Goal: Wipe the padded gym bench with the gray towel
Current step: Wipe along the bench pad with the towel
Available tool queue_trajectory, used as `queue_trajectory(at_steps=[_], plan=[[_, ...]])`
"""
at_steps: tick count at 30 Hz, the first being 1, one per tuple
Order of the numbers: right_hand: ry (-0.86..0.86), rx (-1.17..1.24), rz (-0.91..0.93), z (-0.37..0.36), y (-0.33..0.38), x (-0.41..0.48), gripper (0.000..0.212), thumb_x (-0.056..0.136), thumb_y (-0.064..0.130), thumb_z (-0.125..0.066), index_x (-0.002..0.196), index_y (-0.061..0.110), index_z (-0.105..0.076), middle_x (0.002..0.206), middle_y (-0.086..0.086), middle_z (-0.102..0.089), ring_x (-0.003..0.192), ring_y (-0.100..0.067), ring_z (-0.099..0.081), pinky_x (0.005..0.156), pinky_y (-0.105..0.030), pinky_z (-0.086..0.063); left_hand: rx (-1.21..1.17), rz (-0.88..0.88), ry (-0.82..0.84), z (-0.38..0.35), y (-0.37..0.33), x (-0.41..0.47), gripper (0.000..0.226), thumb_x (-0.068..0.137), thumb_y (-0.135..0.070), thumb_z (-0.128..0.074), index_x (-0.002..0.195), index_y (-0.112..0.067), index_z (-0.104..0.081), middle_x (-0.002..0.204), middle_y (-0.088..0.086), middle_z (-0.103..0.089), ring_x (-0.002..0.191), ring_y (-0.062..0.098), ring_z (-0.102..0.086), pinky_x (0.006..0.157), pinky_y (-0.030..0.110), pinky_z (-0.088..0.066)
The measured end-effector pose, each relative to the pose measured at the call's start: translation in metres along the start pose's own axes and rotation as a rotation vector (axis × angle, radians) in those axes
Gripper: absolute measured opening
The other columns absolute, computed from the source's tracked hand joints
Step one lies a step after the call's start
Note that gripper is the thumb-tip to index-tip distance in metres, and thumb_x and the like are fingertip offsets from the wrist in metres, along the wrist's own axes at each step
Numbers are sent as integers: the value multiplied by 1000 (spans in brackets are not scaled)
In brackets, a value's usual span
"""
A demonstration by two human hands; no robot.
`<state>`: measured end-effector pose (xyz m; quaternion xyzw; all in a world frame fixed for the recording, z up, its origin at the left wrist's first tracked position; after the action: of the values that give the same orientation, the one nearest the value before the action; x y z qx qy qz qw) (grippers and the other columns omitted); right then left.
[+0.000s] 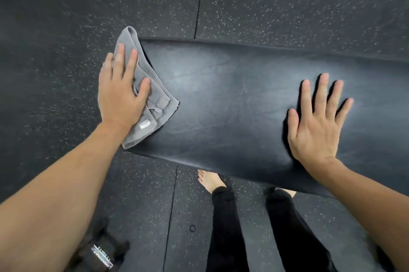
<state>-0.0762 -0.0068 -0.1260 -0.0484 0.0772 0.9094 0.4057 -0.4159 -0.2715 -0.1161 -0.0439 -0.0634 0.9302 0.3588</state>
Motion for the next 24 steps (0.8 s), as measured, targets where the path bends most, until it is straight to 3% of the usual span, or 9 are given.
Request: queue_trajectory(at_steps=[7, 13, 19, 24], plan=[[28, -12, 7, 2, 0, 0, 64, 104, 40, -24, 162, 16, -12, 170, -19, -2, 155, -46, 1, 121, -69, -5, 45, 27, 65, 3, -29, -16, 70, 102, -51, -42, 165, -25, -25, 174, 5, -18, 160, 34, -14, 126, 58, -18], [43, -15, 12, 4, 0, 0, 63, 106, 40, -24, 162, 16, -12, 170, -19, -3, 155, -47, -1, 120, -70, -7, 77, -89, 122, -10, -107, -53, 73, 100, -54, -44, 164, -23, -27, 173, 7, -20, 160, 35, -15, 127, 62, -14], [42, 4, 20, 3, -2, 0, 62, 107, 41, -24, 163, 17, -10, 170, -18, -3, 155, -46, -2, 120, -69, -8, 29, -227, 175, -32, -224, -120, 76, 97, -55, -48, 163, -22, -31, 173, 5, -19, 160, 34, -13, 129, 59, -7], [27, 23, 42, 2, -4, 0, 62, 107, 42, -24, 163, 18, -10, 170, -17, -4, 155, -44, -2, 121, -68, -9, 37, -502, 214, -41, -265, -127, 71, 103, -52, -46, 163, -20, -30, 173, 6, -21, 160, 32, -16, 130, 57, -10]])
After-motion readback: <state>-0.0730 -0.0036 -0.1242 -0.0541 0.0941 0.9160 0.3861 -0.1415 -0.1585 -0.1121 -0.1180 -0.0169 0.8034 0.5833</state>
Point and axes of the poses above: each hand's wrist, its own x-axis towards the middle knuckle, its own z-axis out of the back of the hand, y = z × x, the point moved 5 cm from there along x, towards the middle knuckle
